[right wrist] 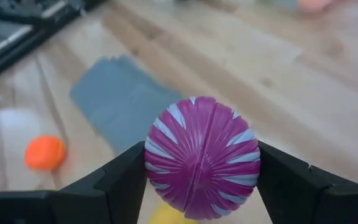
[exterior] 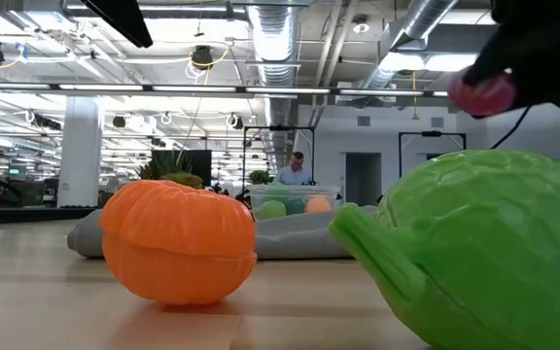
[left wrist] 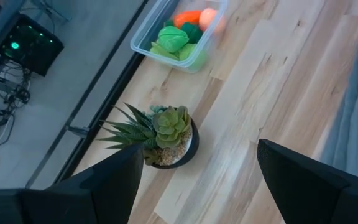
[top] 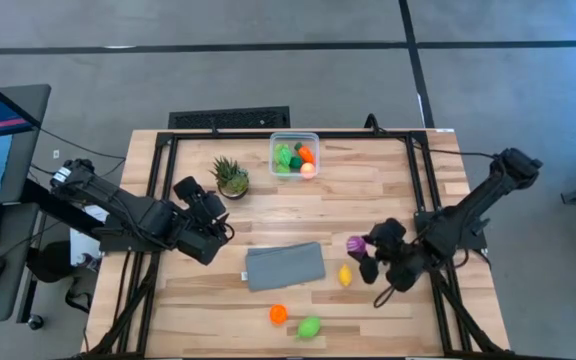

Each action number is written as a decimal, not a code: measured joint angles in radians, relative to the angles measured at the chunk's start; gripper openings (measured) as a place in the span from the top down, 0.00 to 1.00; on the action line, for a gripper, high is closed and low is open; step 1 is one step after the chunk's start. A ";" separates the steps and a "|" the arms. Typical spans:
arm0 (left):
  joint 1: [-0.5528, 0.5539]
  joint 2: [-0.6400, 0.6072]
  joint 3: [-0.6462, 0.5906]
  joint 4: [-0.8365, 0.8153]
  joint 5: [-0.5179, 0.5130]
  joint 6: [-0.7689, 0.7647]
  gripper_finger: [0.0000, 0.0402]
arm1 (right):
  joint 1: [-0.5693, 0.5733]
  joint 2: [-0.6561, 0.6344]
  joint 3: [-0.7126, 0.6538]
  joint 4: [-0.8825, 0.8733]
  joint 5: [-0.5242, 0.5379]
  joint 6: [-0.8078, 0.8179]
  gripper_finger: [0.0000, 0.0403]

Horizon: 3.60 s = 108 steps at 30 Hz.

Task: Pick and placing Produce into tupperware
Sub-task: Put the onion into the bin

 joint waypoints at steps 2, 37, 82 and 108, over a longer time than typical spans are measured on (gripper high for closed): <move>0.000 -0.004 0.000 -0.003 -0.001 0.000 0.24 | -0.031 -0.020 0.000 0.005 0.018 -0.043 0.29; 0.000 -0.012 0.000 0.008 -0.061 -0.055 0.24 | -0.850 -0.078 0.000 0.559 -0.290 -0.905 0.29; 0.002 -0.012 0.000 0.016 -0.246 -0.290 0.24 | -1.303 0.755 0.669 0.249 -0.820 -0.960 0.29; 0.002 -0.012 0.000 -0.004 -0.264 -0.330 0.24 | -1.313 0.773 0.705 0.243 -0.857 -0.967 0.24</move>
